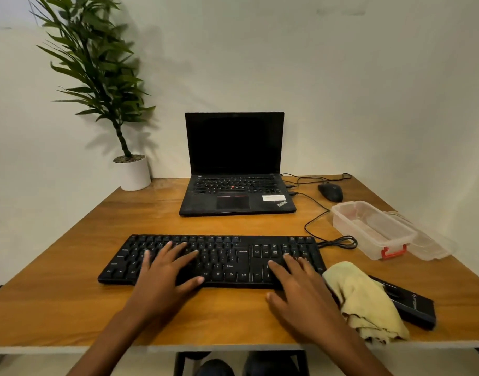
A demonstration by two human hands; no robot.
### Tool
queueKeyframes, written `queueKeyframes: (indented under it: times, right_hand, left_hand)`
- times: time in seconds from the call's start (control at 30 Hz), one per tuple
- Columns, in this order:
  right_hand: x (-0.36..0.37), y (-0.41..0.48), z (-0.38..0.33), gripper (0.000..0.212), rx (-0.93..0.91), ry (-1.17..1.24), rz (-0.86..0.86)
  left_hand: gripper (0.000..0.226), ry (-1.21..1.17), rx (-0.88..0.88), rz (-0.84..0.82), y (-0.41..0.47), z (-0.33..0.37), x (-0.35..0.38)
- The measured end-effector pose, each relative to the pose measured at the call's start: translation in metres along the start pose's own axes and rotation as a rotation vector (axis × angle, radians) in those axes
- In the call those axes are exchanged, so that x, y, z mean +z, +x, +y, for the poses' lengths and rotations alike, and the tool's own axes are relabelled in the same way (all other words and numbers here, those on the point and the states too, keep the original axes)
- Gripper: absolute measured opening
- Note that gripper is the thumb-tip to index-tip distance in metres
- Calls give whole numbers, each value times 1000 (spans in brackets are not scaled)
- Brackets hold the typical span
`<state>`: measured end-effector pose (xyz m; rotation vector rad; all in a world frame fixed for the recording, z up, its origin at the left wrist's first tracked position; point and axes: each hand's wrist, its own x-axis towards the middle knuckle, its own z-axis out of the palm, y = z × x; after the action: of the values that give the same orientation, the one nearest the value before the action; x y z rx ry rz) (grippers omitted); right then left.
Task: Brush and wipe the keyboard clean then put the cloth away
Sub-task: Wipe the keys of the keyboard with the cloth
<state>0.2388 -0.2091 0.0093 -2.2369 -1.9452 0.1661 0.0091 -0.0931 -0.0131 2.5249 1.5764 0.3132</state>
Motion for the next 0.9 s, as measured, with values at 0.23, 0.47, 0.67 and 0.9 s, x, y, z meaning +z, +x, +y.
queueKeyframes:
  times: [0.23,0.47,0.67,0.9]
  right_hand:
    - [8,28,-4,51,45,-128,-56]
    - [-3,78,16,50,56,-243,-150]
    - [-10,114,33,51,18,-330,-175]
    - [-10,135,48,51,-1,-347,-162]
  left_hand:
    - [114,-47,32,-101,9,-28,7]
    - [132,-1,34,-96,45,-13,15]
    - [139,30,15,-105,80,-4,20]
    - [70,80,-20,-92,97,4,21]
